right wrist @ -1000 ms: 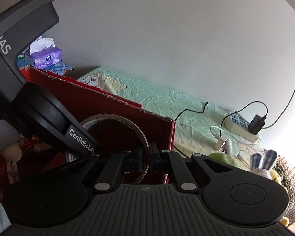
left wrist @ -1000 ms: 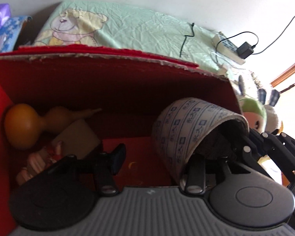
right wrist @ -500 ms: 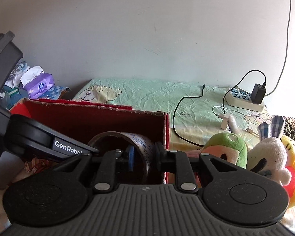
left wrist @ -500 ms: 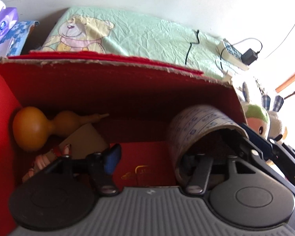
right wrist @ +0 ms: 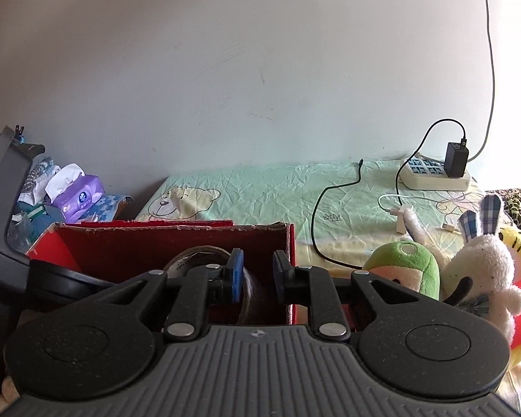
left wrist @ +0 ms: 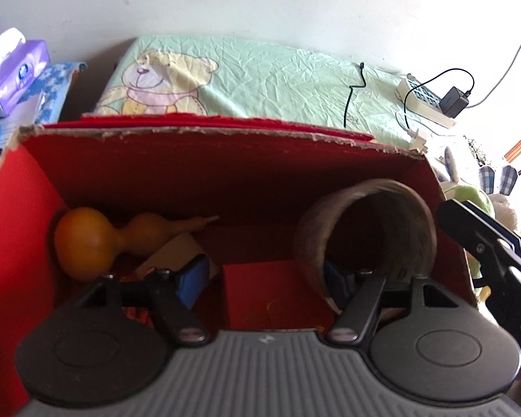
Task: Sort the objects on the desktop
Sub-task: 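Lower the tape roll into the bin beside the gift box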
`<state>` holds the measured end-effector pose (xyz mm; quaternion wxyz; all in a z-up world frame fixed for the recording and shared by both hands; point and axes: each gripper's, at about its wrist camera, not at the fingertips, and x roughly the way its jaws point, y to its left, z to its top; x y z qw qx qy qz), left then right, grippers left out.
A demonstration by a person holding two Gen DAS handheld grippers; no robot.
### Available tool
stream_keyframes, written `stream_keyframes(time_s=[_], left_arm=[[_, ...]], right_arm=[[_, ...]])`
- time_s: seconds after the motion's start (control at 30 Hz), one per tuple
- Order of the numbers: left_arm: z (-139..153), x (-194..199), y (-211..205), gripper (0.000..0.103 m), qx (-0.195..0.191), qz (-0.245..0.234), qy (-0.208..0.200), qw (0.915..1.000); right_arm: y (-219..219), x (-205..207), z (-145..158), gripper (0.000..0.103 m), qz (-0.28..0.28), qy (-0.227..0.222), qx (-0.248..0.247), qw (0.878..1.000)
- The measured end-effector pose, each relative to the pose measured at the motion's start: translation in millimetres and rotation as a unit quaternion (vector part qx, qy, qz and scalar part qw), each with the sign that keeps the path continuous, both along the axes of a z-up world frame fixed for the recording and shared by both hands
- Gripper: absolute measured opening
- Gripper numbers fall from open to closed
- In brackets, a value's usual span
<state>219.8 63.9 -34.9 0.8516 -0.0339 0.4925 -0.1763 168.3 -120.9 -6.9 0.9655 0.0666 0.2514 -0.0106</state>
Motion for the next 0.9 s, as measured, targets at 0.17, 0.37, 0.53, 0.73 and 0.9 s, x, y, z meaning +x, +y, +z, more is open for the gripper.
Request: stream_keyframes(time_s=[0.17, 0.37, 0.53, 0.73, 0.9], left_arm=[[1, -1, -3, 0.072, -0.005, -0.009, -0.001, 0.9999], [-5, 3, -10, 0.071, 0.018, -0.010, 0.008, 0.9998], [-7, 4, -16, 0.070, 0.047, -0.008, 0.011, 0.9988], [-9, 4, -16, 0.070, 0.063, -0.001, 0.012, 0.9979], [-8, 1, -18, 0.070, 0.079, 0.002, 0.003, 0.9968]], right_arm=[[4, 9, -7, 0.020, 0.014, 0.014, 0.005, 1.000], [0, 13, -20, 0.017, 0.010, 0.025, 0.025, 0.999], [6, 14, -18, 0.016, 0.005, 0.032, 0.001, 0.999], [11, 16, -18, 0.015, 0.011, 0.043, -0.034, 0.998], [14, 14, -18, 0.015, 0.013, 0.046, -0.046, 0.998]])
